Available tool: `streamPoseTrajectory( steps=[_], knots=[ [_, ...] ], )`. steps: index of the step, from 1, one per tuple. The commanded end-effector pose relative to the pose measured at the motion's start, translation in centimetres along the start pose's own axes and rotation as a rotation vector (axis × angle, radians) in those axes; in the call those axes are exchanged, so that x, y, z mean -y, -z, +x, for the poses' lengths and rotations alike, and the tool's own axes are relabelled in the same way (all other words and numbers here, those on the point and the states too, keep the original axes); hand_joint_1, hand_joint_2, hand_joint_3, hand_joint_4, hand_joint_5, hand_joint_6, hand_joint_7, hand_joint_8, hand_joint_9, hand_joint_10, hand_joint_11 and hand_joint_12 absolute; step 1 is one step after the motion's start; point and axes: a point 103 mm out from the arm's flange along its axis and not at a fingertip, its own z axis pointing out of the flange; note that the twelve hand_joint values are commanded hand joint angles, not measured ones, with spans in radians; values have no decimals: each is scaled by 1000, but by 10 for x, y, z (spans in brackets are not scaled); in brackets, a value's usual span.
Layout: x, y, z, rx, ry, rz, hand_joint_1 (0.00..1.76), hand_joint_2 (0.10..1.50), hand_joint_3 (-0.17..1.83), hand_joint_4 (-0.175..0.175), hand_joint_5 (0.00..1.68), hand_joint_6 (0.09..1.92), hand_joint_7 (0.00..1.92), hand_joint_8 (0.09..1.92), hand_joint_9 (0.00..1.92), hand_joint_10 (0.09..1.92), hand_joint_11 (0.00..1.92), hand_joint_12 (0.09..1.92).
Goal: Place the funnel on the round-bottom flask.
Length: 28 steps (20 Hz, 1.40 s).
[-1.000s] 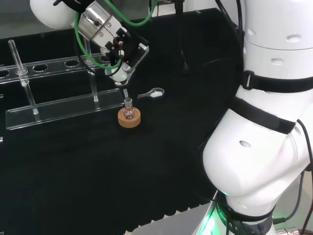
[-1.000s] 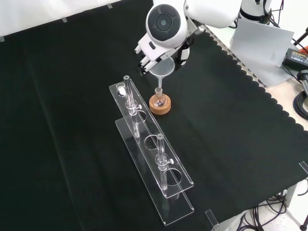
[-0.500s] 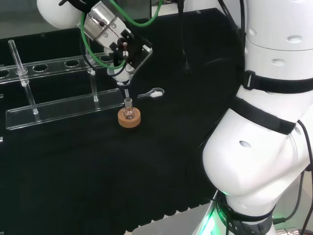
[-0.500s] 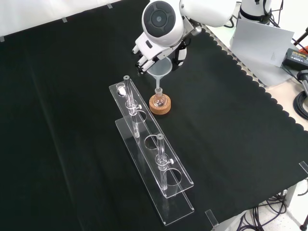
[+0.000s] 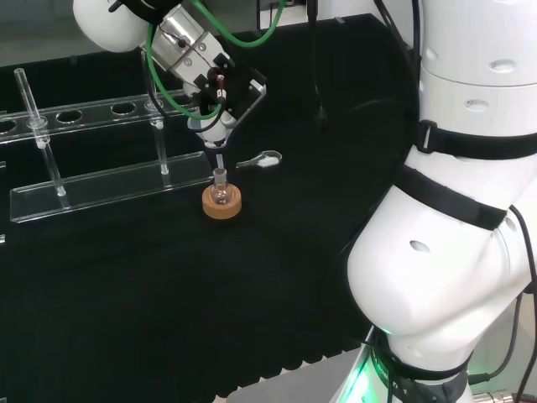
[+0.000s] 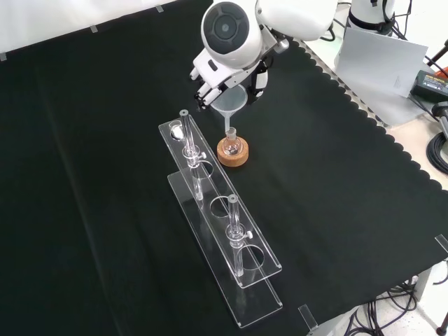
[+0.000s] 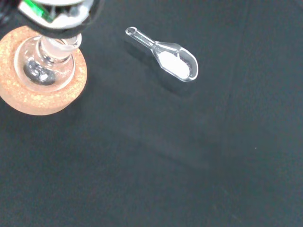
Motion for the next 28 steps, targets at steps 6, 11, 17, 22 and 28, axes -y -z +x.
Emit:
streamPoseTrajectory(
  steps=[6, 11, 17, 22, 28],
  knots=[
    [-8, -10, 2, -16, 9, 19, 939, 737, 695, 12, 739, 810, 731, 793, 1115, 484, 639, 1216],
    [-10, -14, 5, -24, 16, 26, 940, 737, 695, 11, 736, 813, 728, 795, 1114, 486, 638, 1216],
    [-12, -19, 11, -33, 29, 31, 940, 737, 696, 11, 733, 816, 726, 797, 1113, 487, 638, 1217],
    [-14, -27, 20, -24, 41, 45, 940, 738, 697, 10, 732, 818, 724, 798, 1113, 489, 638, 1217],
    [-16, -32, 22, -19, 41, 49, 941, 739, 698, 10, 731, 819, 723, 798, 1112, 490, 639, 1216]
  ],
)
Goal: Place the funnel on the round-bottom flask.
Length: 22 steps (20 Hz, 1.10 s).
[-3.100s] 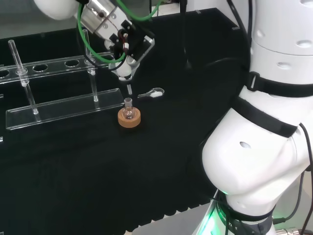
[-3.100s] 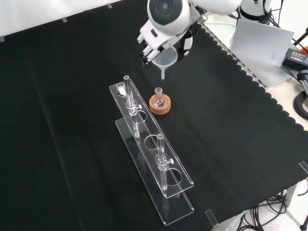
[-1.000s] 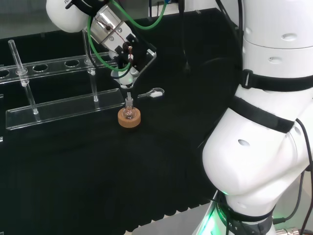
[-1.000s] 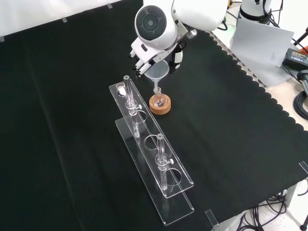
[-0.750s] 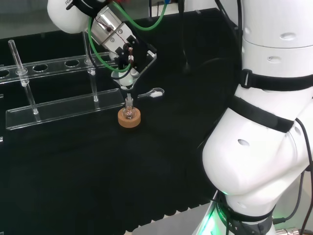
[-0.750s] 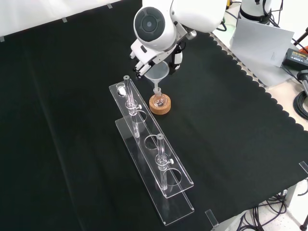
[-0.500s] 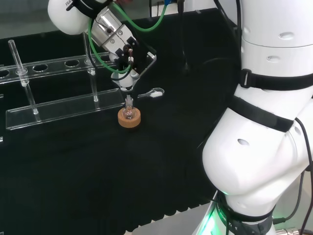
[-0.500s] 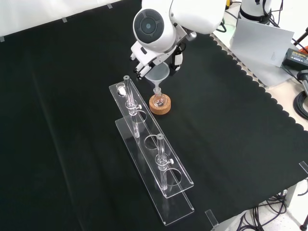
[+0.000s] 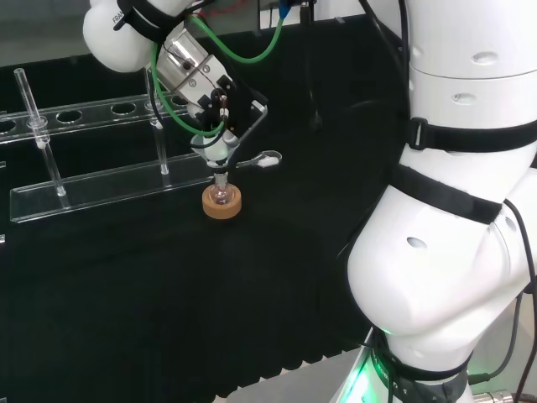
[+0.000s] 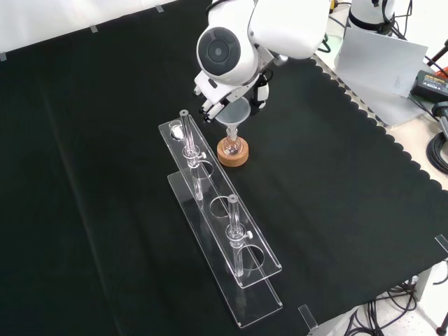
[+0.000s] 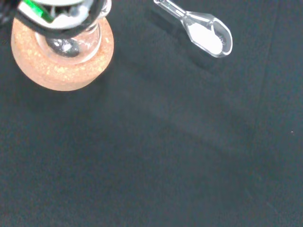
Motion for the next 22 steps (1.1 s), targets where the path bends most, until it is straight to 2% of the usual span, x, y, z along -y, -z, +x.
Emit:
streamPoseTrajectory(
  steps=[1, 13, 18, 22],
  knots=[
    [-2, -2, 0, 2, -3, -1, 942, 739, 698, 9, 731, 820, 723, 798, 1111, 490, 639, 1216],
    [-2, -3, -1, 2, -2, 1, 934, 731, 696, 1, 708, 815, 703, 794, 1092, 488, 636, 1213],
    [-2, -4, -3, -13, 17, 22, 878, 658, 709, -26, 576, 792, 625, 820, 1013, 525, 581, 1246],
    [-2, -5, -2, -15, 28, 30, 853, 630, 703, -42, 437, 613, 543, 832, 922, 588, 550, 1264]
  ],
)
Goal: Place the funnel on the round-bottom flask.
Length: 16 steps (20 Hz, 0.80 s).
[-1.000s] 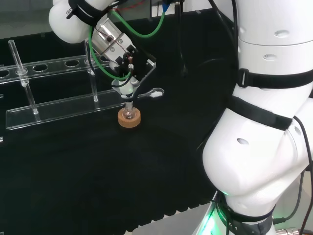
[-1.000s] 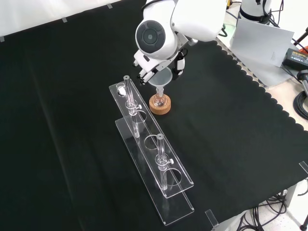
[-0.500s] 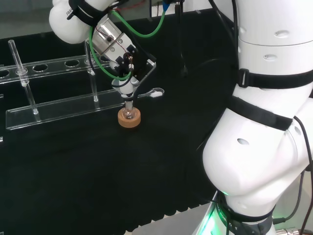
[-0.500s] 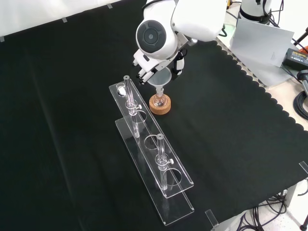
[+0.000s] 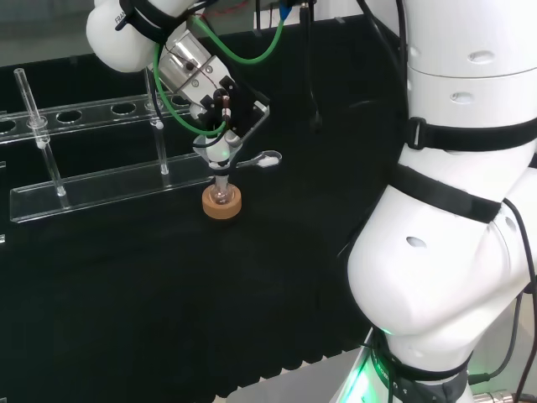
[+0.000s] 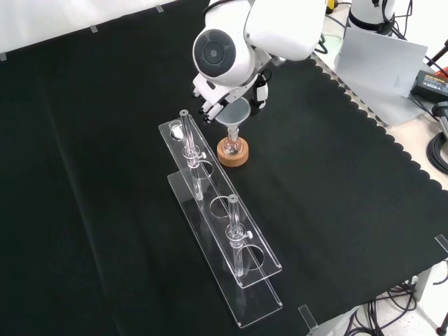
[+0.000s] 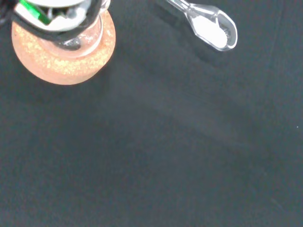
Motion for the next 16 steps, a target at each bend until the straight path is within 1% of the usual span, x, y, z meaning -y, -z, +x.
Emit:
streamPoseTrajectory(
  steps=[1, 4, 7, 16],
  knots=[
    [1, -1, 1, -3, 12, 7, 849, 623, 698, -44, 419, 551, 518, 829, 896, 602, 539, 1271],
    [1, -1, 1, -1, 15, -3, 844, 610, 684, -46, 399, 432, 443, 813, 841, 620, 518, 1279],
    [3, 1, 2, 11, 11, -9, 840, 608, 671, -48, 396, 355, 390, 797, 799, 626, 510, 1283],
    [5, 2, 1, 12, 11, -6, 836, 605, 652, -47, 393, 235, 273, 763, 714, 636, 472, 1295]
  ],
)
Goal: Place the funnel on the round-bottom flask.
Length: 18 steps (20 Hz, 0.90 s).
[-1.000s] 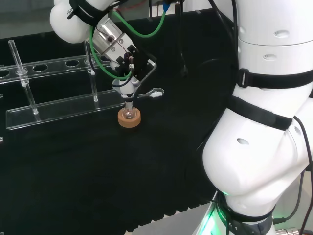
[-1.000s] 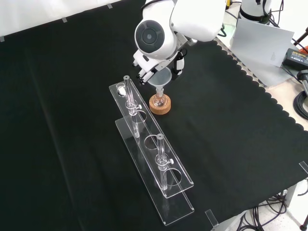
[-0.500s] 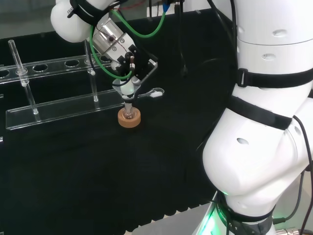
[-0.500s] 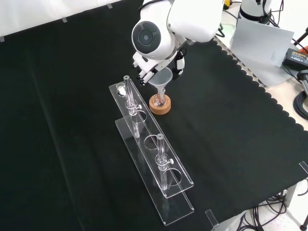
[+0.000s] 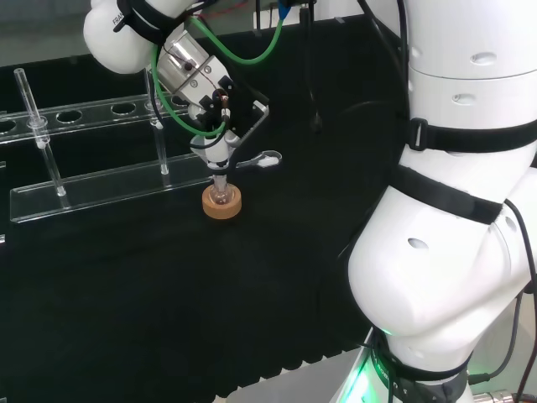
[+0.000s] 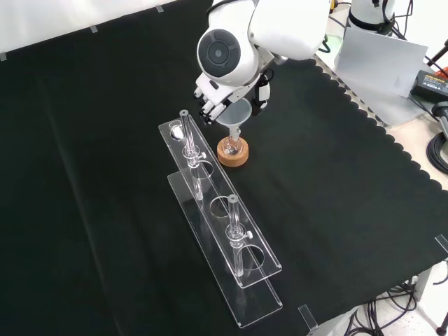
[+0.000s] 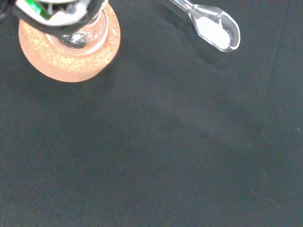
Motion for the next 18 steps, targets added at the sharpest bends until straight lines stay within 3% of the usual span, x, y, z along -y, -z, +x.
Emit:
streamPoseTrajectory(
  steps=[1, 8, 14, 18],
  knots=[
    [1, 1, 0, -1, 4, 10, 835, 603, 650, -47, 390, 214, 253, 760, 702, 640, 458, 1302],
    [5, 3, 2, -13, 11, 22, 816, 588, 623, -40, 364, 87, 24, 683, 428, 679, 302, 1365],
    [7, 4, 2, -13, 18, 52, 800, 588, 592, -37, 308, 87, 0, 429, 236, 720, 206, 1401],
    [10, 6, 1, -12, 14, 50, 788, 589, 568, -38, 177, 87, 0, 146, 90, 779, 141, 1436]
  ],
)
